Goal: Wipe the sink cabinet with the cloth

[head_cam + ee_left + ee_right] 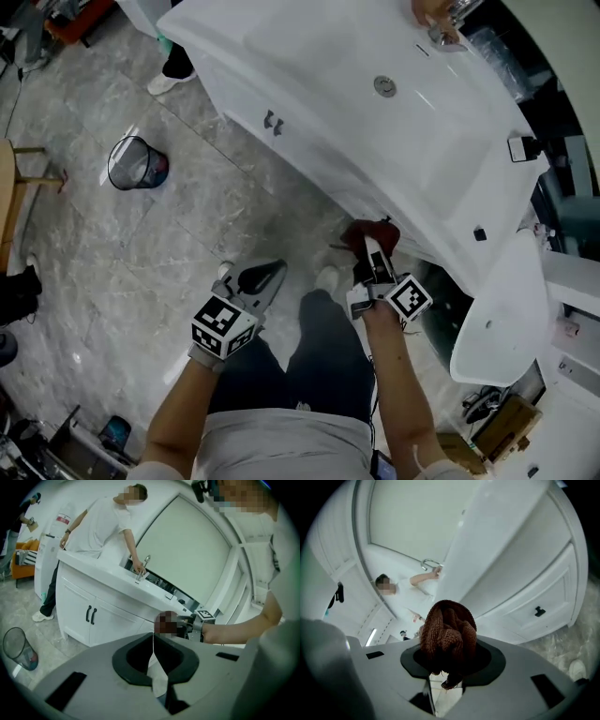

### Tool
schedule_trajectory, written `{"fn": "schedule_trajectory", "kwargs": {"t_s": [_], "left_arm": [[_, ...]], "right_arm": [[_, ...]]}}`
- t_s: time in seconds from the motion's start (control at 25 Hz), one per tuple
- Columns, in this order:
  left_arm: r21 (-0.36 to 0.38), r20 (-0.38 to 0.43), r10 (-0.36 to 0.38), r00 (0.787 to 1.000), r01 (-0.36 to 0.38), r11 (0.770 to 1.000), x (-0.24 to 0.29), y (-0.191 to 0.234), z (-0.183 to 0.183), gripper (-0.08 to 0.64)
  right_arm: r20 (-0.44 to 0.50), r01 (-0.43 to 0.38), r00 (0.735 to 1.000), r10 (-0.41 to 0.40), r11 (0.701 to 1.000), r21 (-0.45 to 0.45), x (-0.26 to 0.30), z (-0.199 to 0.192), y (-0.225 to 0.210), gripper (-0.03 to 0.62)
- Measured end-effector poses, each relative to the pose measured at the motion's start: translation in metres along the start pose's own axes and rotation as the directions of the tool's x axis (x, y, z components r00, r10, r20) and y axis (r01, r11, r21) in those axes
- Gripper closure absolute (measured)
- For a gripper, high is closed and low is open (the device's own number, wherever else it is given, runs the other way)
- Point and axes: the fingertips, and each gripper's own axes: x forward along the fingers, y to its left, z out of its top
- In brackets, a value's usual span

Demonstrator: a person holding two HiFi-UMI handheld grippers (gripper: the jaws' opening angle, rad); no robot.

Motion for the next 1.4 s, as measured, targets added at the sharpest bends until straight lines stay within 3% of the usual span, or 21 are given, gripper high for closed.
{"fn": "schedule_trajectory", "kwargs": {"t_s": [0.2, 0.44, 0.76, 1.04, 1.4], "left_arm": [[0.048, 0.051, 0.004, 0.999, -0.007, 0.999, -0.016, -0.020, 0.046, 0.545], [0.064, 0.131, 0.048, 0.990, -0.056, 0.996, -0.048, -0.034, 0.098, 0.545], [0.126, 0.217, 0.057, 0.974, -0.086, 0.988, -0.083, -0.062, 0.169, 0.545], [0.221, 0.313, 0.055, 0.948, -0.129, 0.967, -0.113, -0.075, 0.245, 0.545], [0.258, 0.412, 0.088, 0.907, -0.208, 0.943, -0.154, -0.082, 0.292, 0.545]], "right_arm": [[-0.061, -0.087, 0.995, 0.077, 0.976, -0.197, -0.003, 0.011, 0.072, 0.449], [-0.106, -0.174, 0.984, 0.144, 0.906, -0.387, -0.013, 0.024, 0.153, 0.449], [-0.148, -0.294, 0.956, 0.254, 0.816, -0.499, -0.027, 0.043, 0.255, 0.449], [-0.189, -0.388, 0.918, 0.350, 0.687, -0.615, -0.021, 0.065, 0.344, 0.449], [-0.194, -0.432, 0.888, 0.418, 0.610, -0.664, -0.026, 0.078, 0.405, 0.449]]}}
